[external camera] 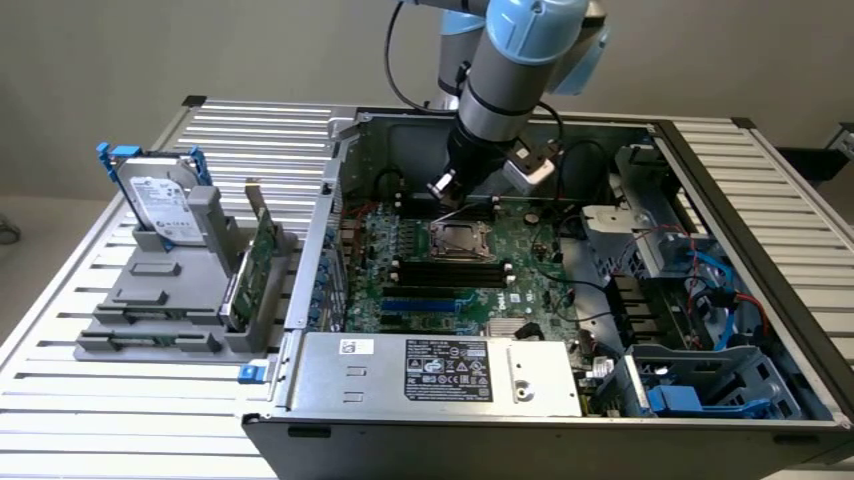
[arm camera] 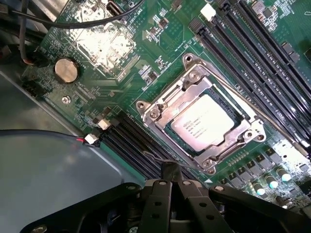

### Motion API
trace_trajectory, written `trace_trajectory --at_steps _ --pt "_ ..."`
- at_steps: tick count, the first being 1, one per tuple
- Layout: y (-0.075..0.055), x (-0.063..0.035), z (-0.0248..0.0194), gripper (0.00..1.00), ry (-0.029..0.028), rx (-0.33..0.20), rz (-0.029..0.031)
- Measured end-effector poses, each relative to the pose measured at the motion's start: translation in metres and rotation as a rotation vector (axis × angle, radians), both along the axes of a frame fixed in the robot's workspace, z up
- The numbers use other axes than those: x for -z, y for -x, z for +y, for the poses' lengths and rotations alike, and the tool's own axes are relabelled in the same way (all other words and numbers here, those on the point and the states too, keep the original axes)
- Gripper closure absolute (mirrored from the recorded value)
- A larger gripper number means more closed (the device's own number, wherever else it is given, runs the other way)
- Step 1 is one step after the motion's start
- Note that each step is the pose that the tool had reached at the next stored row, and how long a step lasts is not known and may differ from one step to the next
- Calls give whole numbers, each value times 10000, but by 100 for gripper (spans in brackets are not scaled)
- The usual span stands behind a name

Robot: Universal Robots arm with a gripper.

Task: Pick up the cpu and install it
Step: 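Install the first cpu locking lever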

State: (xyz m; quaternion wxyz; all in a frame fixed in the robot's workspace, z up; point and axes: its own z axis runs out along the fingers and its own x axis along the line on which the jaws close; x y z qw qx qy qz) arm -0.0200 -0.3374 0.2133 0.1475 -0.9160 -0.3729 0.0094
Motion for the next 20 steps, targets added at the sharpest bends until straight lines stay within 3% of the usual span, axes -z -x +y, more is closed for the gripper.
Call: trace_trajectory --at_steps 6,13,20 --pt "0 0 2 89 15 -6 94" --pt "-16 5 2 89 19 -8 99" --pt "-27 31 1 89 64 -9 99"
